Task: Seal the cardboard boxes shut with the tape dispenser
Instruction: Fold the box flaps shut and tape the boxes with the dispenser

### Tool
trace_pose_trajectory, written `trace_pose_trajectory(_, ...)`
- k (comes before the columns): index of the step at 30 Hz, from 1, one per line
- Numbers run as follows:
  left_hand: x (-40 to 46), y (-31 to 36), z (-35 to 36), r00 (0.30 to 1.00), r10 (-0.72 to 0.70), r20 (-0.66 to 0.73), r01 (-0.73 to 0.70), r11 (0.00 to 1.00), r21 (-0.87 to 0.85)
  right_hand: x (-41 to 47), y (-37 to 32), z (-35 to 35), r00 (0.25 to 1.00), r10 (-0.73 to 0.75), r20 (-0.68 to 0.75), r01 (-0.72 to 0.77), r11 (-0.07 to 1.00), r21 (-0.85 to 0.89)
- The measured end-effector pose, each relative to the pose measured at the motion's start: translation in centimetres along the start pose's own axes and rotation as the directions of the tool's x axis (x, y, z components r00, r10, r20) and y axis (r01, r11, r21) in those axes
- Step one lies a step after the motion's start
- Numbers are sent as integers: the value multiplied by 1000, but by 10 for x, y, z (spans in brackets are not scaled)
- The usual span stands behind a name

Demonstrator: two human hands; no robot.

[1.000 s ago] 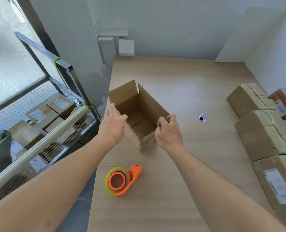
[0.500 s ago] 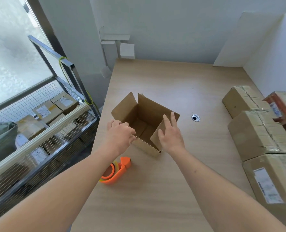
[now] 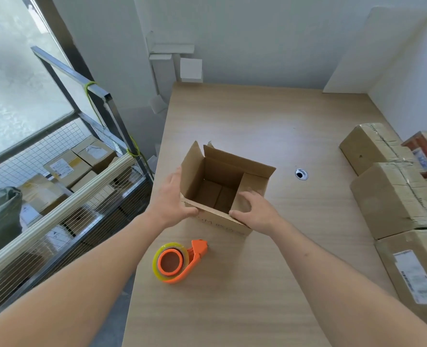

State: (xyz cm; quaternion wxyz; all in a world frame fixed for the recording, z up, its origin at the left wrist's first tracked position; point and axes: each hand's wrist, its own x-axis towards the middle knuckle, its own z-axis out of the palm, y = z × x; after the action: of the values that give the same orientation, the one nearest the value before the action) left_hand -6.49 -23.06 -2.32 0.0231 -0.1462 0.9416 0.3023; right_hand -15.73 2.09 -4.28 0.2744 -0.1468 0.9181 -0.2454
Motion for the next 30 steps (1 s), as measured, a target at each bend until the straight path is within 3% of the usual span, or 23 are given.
trace_pose_trajectory(2,3,-4,2,994,94,54,-91,995,-45,-1,-2,-1,1000,-4,-12,5,995,95)
trace_pose_trajectory(5,5,-8,7,987,158,-17,-159,986,-42,0,-8,-7,1000,17,-12,-14,978,206)
trace_pose_trajectory(12,6,-23,-5,975,191,-111,-195,980,-27,23,-35,-11,990,97,-100,-72,971,227)
trace_pose_trajectory(16,-4,-36,-2,959,243,-144,-234,969,79,46,-53,-8,971,177,-160,-141,967,210)
trace_pose_trajectory(18,-5,-40,-2,952,284,-115,-270,955,122,53,-61,-4,970,201,-137,-173,967,189)
trace_pose_trajectory(23,13,-39,-16,955,294,27,-295,955,36,56,-67,6,982,134,-134,-139,990,-28)
trace_pose_trajectory(27,32,-32,-17,955,247,163,-248,969,-13,52,-65,-6,984,155,-86,-142,980,138)
trace_pose_trajectory(30,48,-29,-9,968,177,176,-176,984,-17,45,-65,-11,982,144,-124,-109,961,253)
